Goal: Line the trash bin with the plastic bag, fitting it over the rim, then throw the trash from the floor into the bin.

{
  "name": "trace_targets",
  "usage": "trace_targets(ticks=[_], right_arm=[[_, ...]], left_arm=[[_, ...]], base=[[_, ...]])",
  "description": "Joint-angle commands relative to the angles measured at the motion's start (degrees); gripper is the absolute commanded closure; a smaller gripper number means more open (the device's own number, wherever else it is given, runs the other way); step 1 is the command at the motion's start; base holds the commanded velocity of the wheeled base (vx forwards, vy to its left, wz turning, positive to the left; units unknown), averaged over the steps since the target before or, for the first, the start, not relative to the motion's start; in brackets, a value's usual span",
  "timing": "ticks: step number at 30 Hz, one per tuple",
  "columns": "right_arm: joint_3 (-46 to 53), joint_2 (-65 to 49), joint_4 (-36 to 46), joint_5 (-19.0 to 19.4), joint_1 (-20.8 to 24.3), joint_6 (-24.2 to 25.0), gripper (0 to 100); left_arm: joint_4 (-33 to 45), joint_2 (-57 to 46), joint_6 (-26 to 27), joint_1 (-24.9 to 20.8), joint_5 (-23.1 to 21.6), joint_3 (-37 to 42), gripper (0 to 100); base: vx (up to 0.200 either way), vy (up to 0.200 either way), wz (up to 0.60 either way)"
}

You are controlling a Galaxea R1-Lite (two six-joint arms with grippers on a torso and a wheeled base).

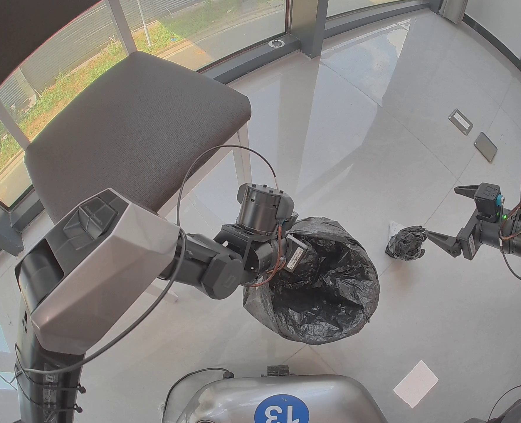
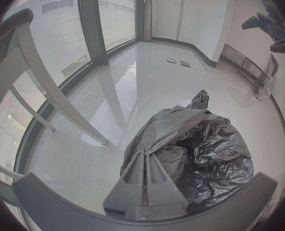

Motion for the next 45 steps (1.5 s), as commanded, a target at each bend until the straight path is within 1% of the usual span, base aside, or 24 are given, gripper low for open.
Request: trace_targets(ticks=[1, 4, 9, 14, 35, 45], right_arm=[[0.3, -0.2, 0.0, 0.0, 0.4, 0.0, 0], [0.5, -1.0, 0.1, 0.0, 0.6, 0.0, 0], [2.0, -2.3, 0.2, 0.0, 2.2, 0.0, 0], [4.3, -3.7, 0.2, 0.0, 2.6, -0.1, 0], [8.1, -6.4, 0.4, 0.0, 4.5, -0.4, 0], [8.1, -6.3, 0.4, 0.0, 5.3, -0.4, 0]], left_arm=[[0.0, 0.0, -0.2, 1.2, 0.0, -0.9, 100], [0.1, 0.3, -1.4, 1.9, 0.0, -2.3, 100], [0.2, 0.9, -1.6, 3.1, 0.0, -3.1, 100], [0.2, 1.9, -1.6, 4.3, 0.0, -4.4, 100], [0.4, 7.5, -4.2, 4.5, -0.2, -5.2, 100], [0.5, 9.2, -4.2, 4.7, -0.2, -5.2, 100]], base=[[0.000, 0.000, 0.00], [0.000, 0.000, 0.00], [0.000, 0.000, 0.00], [0.000, 0.000, 0.00], [0.000, 0.000, 0.00], [0.000, 0.000, 0.00]])
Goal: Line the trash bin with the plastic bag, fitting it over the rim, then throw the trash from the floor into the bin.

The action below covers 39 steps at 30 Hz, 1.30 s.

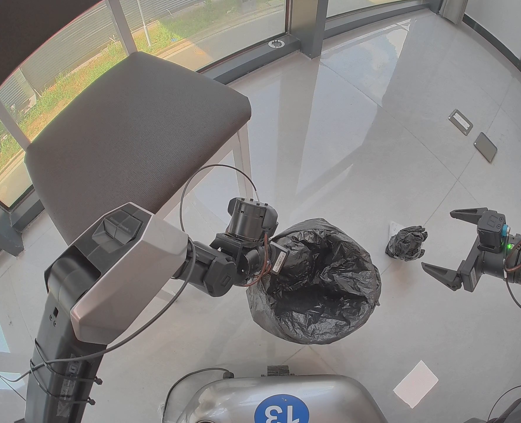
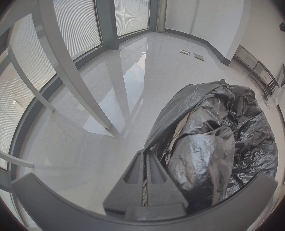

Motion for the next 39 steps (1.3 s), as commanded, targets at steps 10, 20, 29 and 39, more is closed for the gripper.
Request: trace_targets(ticks=[10, 20, 29, 39], right_arm=[[0.1, 0.0, 0.0, 0.0, 0.3, 0.0, 0], [0.0, 0.0, 0.1, 0.0, 0.3, 0.0, 0], [0.2, 0.0, 0.1, 0.0, -2.2, 0.1, 0], [0.5, 0.1, 0.3, 0.1, -8.3, 0.7, 0]], left_arm=[[0.1, 1.2, -0.1, 0.8, 0.2, 0.2, 100], [0.2, -4.8, -3.9, -0.5, 0.2, 1.5, 0], [0.2, -9.5, -4.7, -0.8, 0.3, 5.5, 0], [0.1, -16.3, -6.0, -1.3, 1.9, 8.4, 0]], base=[[0.000, 0.000, 0.00], [0.000, 0.000, 0.00], [0.000, 0.000, 0.00], [0.000, 0.000, 0.00]])
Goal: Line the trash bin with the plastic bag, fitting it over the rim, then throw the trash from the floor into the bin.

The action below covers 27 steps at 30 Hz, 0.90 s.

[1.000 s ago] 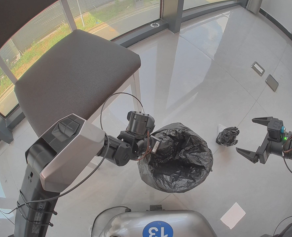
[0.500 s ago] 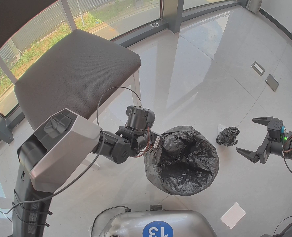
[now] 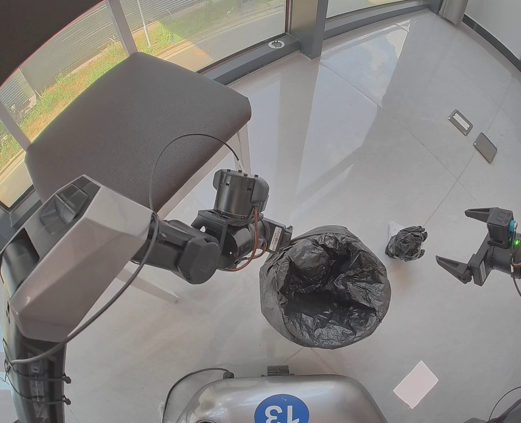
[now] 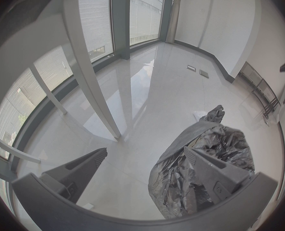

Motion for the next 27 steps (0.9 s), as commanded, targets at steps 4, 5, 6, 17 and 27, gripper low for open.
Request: trace_targets(ticks=[4, 5, 6, 17, 27], right_arm=[[1.3, 1.8, -0.1, 3.5, -5.5, 3.2, 0], [1.2, 2.9, -0.3, 4.3, -6.1, 3.8, 0], [0.8, 4.3, -0.6, 4.5, -7.0, 3.9, 0], [-10.8, 21.7, -0.8, 4.3, -11.2, 3.2, 0], [-27.6, 39.5, -0.2, 4.3, -11.7, 2.8, 0]], left_arm=[[-0.2, -11.1, 0.0, -1.3, 0.2, 5.6, 0], [-0.2, -12.3, 0.0, -1.4, 0.1, 6.2, 0], [-0.3, -13.5, 0.1, -1.5, 0.1, 6.5, 0], [-0.4, -25.2, 0.5, -1.5, 0.0, 9.6, 0], [-0.6, -29.2, 0.9, -0.8, -0.1, 9.9, 0]], base=[[0.000, 0.000, 0.00], [0.000, 0.000, 0.00], [0.000, 0.000, 0.00], [0.000, 0.000, 0.00], [0.000, 0.000, 0.00]])
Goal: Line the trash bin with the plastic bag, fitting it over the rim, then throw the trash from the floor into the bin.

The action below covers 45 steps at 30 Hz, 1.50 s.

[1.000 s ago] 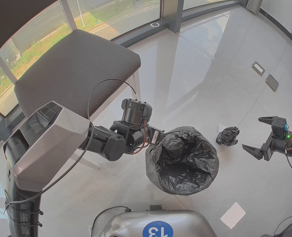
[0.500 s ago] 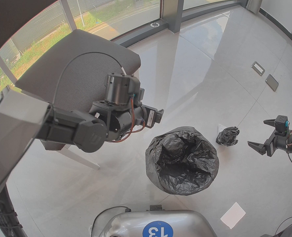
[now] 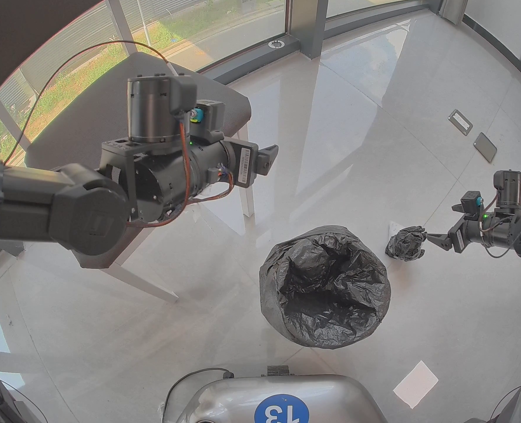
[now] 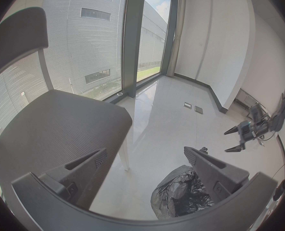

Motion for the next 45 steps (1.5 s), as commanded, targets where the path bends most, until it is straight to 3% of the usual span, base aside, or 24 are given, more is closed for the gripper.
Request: trace_targets(ticks=[1, 11, 18, 39, 40, 45], right_arm=[[-9.8, 13.4, 0.5, 0.0, -0.3, -0.2, 0], [-20.8, 23.4, 3.1, -0.1, -1.3, -0.8, 0], [-26.6, 28.2, 6.3, -0.1, -1.4, -0.8, 0], [-32.6, 34.5, 8.3, 0.0, -1.4, -0.6, 0], [-32.7, 34.5, 8.3, -0.1, -1.3, -0.5, 100], [-32.8, 34.6, 8.3, -0.1, -1.2, -0.4, 100]], left_arm=[[-0.2, -4.0, 0.1, 0.4, 0.0, 0.4, 0], [-0.1, -5.6, 0.1, 1.1, 0.0, 1.5, 0], [-1.0, -8.8, 0.2, 5.3, -0.3, 7.6, 0], [-1.9, -7.2, 1.3, 7.2, -0.5, 6.2, 0], [-2.0, -7.0, 1.3, 7.2, -0.5, 6.1, 0], [-2.5, -5.6, 1.3, 7.1, -0.5, 5.1, 0]], base=[[0.000, 0.000, 0.00], [0.000, 0.000, 0.00], [0.000, 0.000, 0.00], [0.000, 0.000, 0.00], [0.000, 0.000, 0.00], [0.000, 0.000, 0.00]])
